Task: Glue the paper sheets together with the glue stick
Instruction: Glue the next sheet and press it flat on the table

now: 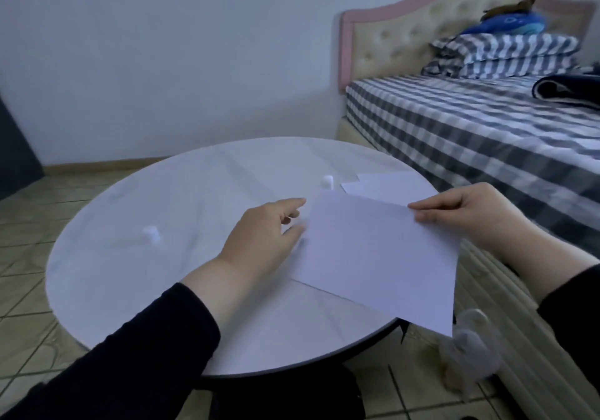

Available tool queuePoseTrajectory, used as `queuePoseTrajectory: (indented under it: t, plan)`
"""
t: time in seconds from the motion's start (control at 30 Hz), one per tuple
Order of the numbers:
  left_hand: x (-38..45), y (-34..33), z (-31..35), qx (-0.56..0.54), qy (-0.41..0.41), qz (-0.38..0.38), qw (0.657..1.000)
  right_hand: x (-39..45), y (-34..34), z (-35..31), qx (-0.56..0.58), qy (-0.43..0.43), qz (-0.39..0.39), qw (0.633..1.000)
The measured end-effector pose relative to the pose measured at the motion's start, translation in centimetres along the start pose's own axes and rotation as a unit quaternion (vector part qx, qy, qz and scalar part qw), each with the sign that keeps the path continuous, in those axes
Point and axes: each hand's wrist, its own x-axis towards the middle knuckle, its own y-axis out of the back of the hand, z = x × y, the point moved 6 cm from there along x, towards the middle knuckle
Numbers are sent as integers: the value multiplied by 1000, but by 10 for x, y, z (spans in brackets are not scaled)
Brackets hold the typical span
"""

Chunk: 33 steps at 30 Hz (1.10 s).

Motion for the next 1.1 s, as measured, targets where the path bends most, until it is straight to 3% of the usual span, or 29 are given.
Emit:
queuePoseTrajectory:
  t: [0.17, 0.37, 0.53, 0.6, 0.7, 0.77, 0.93, 1.1]
  plan:
    - [2, -45, 4, 140, -10, -150, 979, -16, 50, 31, 116, -56, 87, 988]
    - [3, -70, 1, 203, 28, -218, 954, 3, 75, 75, 238, -119, 231, 936]
    - [11, -90, 18, 265, -6, -235, 935, 47, 43, 105, 158, -175, 261, 936]
    - [15, -95, 23, 268, -6, -235, 934, 59, 36, 110, 65, -197, 271, 940]
    - [22, -105, 35, 240, -25, -227, 943, 67, 38, 114, -150, -248, 264, 920]
    - [27, -116, 46, 222, -48, -236, 945, 69, 37, 119, -203, -264, 238, 913]
    - [41, -151, 64, 202, -66, -302, 930, 75, 20, 128, -127, -238, 137, 953]
    - [39, -159, 68, 207, -76, -317, 923, 67, 21, 118, -71, -240, 89, 964]
